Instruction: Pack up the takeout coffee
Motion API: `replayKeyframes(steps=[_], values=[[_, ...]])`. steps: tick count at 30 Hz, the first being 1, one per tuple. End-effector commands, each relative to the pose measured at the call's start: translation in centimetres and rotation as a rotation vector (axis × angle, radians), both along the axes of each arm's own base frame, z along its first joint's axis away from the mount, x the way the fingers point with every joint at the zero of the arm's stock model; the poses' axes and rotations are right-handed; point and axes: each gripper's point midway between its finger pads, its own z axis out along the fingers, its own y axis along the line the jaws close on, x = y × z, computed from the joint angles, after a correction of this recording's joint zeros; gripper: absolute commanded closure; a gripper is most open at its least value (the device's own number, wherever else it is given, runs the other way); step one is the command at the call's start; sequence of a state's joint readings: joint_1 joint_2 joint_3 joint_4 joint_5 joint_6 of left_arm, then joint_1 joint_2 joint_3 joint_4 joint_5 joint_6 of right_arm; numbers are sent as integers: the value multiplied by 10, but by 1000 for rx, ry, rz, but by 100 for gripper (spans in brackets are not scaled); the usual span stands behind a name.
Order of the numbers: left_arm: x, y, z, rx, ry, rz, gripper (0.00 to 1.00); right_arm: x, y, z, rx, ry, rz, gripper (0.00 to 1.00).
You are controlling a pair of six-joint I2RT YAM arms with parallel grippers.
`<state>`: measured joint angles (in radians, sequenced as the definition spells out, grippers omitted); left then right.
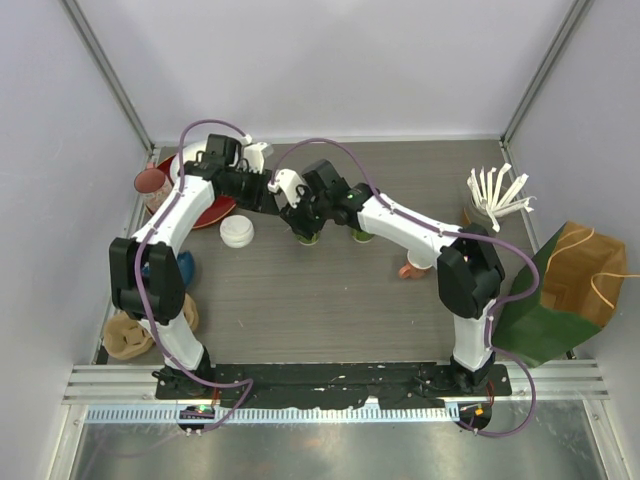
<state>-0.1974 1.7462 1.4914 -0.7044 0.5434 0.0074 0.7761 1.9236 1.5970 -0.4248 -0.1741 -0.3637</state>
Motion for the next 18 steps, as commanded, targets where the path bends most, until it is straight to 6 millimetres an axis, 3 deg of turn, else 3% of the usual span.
replayKeyframes(steps=[1, 5, 9, 12, 14, 17, 18], values=[[0, -7, 25, -27, -46, -37, 58, -2, 14, 84, 154, -90, 22, 41], [7, 14, 34, 82, -124, -12, 49, -3, 15, 109, 211, -105, 11, 35], [10, 53, 12, 318, -146, -1, 48, -10, 10, 129, 259, -110, 9, 35], [-10, 65, -9, 396, -113, -185, 54, -17, 0, 130, 263, -113, 7, 34], [-22, 71, -13, 397, -126, -332, 55, -21, -8, 123, 250, -103, -3, 34], [-23, 86, -5, 332, -147, -409, 54, -25, -15, 114, 230, -92, -4, 34], [-19, 92, -11, 342, -145, -456, 52, -26, -16, 112, 225, -91, -4, 34]])
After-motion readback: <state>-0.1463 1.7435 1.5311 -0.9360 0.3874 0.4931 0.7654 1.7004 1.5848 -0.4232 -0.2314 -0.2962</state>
